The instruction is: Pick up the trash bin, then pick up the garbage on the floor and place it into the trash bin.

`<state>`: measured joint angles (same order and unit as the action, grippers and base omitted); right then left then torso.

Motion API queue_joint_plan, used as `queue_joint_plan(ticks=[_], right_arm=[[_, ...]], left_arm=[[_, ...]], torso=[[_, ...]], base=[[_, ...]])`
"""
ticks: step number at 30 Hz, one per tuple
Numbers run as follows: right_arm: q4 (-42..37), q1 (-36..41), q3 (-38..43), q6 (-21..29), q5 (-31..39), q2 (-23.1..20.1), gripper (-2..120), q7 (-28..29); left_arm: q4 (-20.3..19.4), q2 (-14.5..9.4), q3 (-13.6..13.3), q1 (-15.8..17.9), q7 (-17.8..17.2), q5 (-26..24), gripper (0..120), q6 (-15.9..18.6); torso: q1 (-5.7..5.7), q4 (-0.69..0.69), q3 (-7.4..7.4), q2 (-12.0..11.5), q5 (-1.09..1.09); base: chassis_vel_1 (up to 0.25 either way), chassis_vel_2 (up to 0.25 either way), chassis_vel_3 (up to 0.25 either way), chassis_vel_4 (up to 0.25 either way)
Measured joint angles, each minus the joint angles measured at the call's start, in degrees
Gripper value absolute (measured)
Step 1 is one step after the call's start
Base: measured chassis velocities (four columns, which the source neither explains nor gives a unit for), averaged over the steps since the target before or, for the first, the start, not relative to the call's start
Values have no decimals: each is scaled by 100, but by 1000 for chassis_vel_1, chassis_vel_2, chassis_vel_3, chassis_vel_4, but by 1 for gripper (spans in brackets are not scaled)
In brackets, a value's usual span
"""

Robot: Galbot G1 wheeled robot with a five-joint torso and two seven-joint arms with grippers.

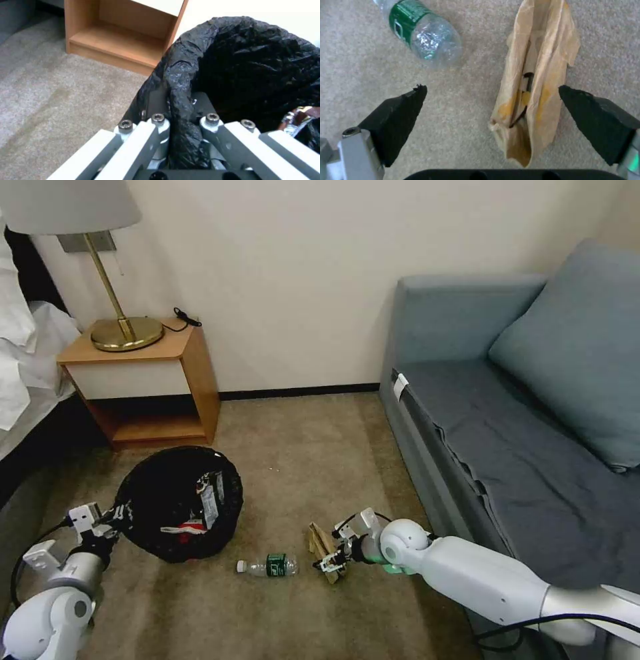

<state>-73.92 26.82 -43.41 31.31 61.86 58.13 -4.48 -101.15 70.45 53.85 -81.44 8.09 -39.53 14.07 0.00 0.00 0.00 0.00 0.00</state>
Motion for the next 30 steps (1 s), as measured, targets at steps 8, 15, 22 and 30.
queue_joint_plan(ticks=[8, 15, 22, 30], right_arm=[[623, -3, -90, -172, -379, 392, 100, -266], [1037, -7, -120, -300, -623, 617, 100, -443], [1424, 3, -140, -470, -928, 779, 100, -595], [1794, 15, -109, -632, -1229, 1008, 100, -683]], left_arm=[[-51, 34, 30, -19, 8, -7, 5, -1], [-33, 43, 64, -40, 16, -8, 5, -12], [3, 53, 77, -32, 23, -11, 5, -20], [35, 67, 77, -21, 37, -6, 5, -37]], torso=[[0, 0, 0, 0, 0], [0, 1, 0, 0, 0], [0, 0, 0, 0, 0], [0, 0, 0, 0, 0]], base=[[0, 0, 0, 0], [0, 0, 0, 0], [0, 0, 0, 0], [0, 0, 0, 0]])
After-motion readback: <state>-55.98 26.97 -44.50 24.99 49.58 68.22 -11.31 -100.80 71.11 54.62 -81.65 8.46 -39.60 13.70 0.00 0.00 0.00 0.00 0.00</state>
